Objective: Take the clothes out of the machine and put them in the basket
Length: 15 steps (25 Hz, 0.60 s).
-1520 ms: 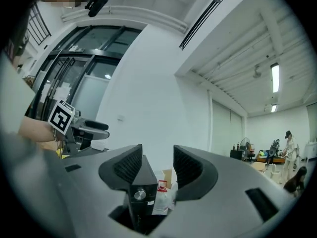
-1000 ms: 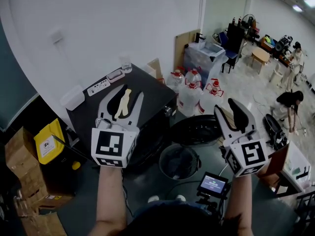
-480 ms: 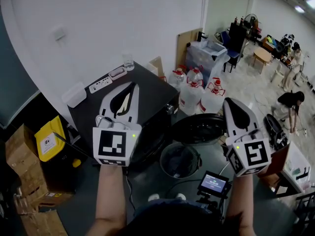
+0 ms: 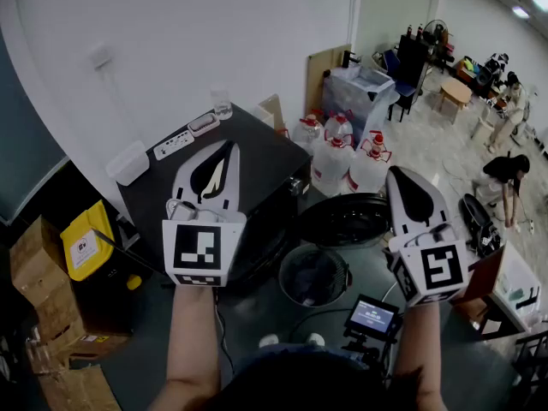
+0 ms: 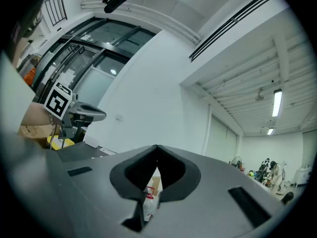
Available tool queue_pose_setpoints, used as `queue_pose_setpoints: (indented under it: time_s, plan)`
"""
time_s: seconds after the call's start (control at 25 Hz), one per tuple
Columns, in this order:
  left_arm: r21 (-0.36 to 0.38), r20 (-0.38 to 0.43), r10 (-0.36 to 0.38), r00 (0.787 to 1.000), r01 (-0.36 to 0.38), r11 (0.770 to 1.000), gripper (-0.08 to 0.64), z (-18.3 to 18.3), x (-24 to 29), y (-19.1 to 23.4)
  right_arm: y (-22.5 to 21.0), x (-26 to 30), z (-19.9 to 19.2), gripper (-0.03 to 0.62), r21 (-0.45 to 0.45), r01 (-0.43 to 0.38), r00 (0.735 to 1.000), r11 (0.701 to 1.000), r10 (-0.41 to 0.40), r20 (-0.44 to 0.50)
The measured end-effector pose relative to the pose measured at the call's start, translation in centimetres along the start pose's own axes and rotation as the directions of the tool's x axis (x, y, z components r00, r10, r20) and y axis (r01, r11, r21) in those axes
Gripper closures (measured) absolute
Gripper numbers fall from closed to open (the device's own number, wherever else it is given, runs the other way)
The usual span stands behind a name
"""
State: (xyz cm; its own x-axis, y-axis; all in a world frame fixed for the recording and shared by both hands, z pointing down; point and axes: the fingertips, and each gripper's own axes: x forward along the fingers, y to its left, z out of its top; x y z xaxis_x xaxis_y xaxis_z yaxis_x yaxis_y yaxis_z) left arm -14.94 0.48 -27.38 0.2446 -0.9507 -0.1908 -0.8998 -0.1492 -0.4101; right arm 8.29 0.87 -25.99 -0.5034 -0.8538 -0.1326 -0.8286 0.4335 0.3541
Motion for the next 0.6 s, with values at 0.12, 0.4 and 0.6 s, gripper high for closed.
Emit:
queue_pose_setpoints:
  time_s: [0.12,0.4,0.6]
  plan:
    - [-0.002,0.007,0.003,1.000,-0.003,1.000,0.557,0.2,0.0,-0.1,0.0,0.0,0.1,0.591,-0.007,-0.002,1.000,1.000,0.002,0.003]
    - [0.002,0.007,0.015,1.000,-0.015,1.000,0.557,0.2,-0.3,0.0,0.1,-0.5,0.4,0.591,-0.007,0.004,1.000,1.000,-0.004,0.011]
    - [0.012,0.009,0.032,0.999,-0.032,0.999,0.557,0.6,-0.5,0.2,0.1,-0.7,1.0,0.591,-0.008,0.008,1.000,1.000,-0.008,0.011]
